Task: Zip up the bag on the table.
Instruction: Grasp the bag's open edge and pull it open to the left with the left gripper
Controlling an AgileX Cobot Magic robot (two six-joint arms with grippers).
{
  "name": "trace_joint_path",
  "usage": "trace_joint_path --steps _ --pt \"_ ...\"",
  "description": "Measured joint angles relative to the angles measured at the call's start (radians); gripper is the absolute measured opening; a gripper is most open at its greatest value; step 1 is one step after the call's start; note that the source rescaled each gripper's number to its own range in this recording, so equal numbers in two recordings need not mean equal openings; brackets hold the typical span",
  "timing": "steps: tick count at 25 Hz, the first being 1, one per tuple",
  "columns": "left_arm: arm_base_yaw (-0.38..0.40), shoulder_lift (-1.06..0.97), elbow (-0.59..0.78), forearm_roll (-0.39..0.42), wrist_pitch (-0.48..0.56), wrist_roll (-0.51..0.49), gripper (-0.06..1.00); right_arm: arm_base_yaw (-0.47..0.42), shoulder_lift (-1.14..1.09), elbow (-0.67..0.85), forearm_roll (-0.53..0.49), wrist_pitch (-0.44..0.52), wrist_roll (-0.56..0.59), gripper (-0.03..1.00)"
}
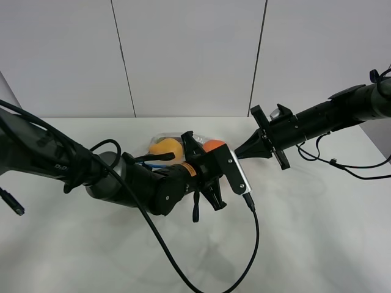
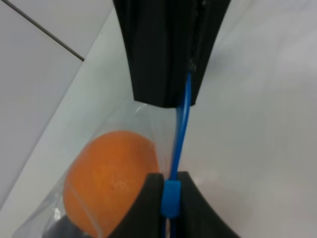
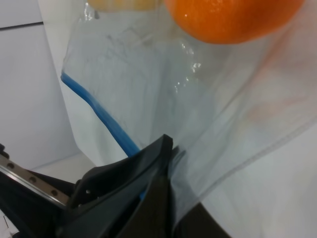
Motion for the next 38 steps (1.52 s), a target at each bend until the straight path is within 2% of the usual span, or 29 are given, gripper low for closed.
trace_joint_path --steps 7,11,18,30,38 --pt "0.027 -0.001 0.003 -0.034 -0.001 0.075 0.01 0.000 0.001 0.000 0.013 -0.011 0.000 0.00" --pt "0.046 -0.002 0.034 -0.036 -0.011 0.080 0.01 0.000 0.002 0.000 0.014 -0.016 0.000 0.00" --pt "0.097 -0.002 0.107 -0.039 -0.097 0.082 0.01 0.000 0.003 0.000 0.014 -0.017 0.000 0.00" --pt "0.221 -0.002 0.133 -0.033 -0.159 0.185 0.00 0.000 0.003 -0.001 0.026 -0.017 0.000 0.00" --pt "0.350 -0.002 0.133 -0.015 -0.159 0.209 0.00 0.003 0.003 -0.003 0.027 -0.011 0.000 0.00"
